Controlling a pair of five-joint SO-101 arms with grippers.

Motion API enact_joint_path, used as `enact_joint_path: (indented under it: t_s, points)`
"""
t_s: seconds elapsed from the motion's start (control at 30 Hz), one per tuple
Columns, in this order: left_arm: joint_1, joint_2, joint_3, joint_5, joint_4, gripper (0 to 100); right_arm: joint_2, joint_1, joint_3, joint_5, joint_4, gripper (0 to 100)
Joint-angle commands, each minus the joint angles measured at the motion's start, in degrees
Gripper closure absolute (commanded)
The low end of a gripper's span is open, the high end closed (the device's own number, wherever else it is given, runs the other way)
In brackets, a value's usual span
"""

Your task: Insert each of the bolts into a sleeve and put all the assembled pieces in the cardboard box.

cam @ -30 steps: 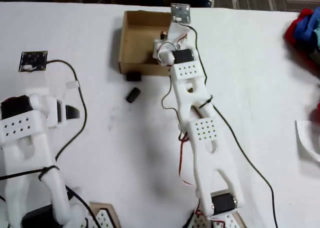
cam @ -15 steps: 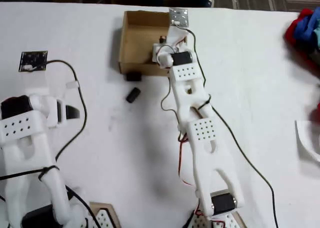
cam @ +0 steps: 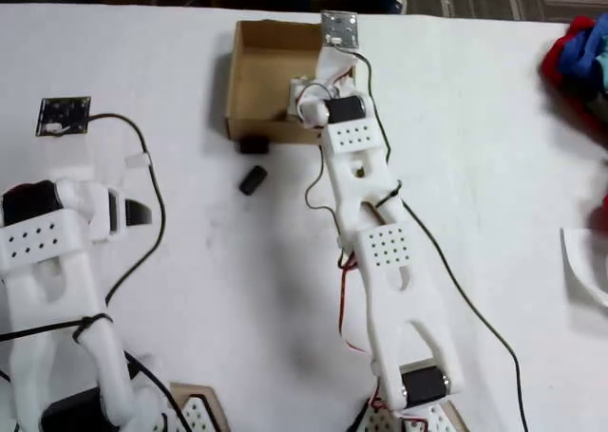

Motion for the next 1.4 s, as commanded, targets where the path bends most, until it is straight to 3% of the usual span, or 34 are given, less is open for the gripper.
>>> enact_joint_path:
  t_s: [0.0, 0.17, 0.27, 0.4, 0.77, 0.83, 1.0, 1.37]
  points:
    - [-0.26, -0.35, 0.13, -0.18, -1.05, 69, -1.36, 0.04, -2.55, 0.35, 0.92, 86.1]
    - [-0.26, -0.35, 0.13, -0.18, -1.05, 69, -1.27, 0.13, -8.88, 0.35, 5.49, 87.8]
    - [-0.26, -0.35, 0.13, -0.18, -1.05, 69, -1.01, -0.4, -10.11, 0.44, 6.55, 98.6]
    - [-0.26, -0.35, 0.13, -0.18, -1.05, 69, -0.75, -1.89, -8.44, 0.44, 3.3, 94.7]
    - [-0.44, -0.44, 0.22, -0.18, -0.79, 69, -0.75, -8.4, 2.55, 0.53, -9.8, 97.8]
    - [-0.44, -0.53, 0.22, -0.18, -0.7, 69, -0.75, -8.48, 4.84, 0.97, -11.47, 97.8]
    - [-0.44, -0.53, 0.22, -0.18, -0.79, 69, -0.75, -8.22, 8.53, 10.73, -12.88, 97.8]
    - [-0.26, -0.53, 0.13, -0.18, -1.05, 69, -0.75, -3.56, 8.44, 10.9, -14.9, 97.8]
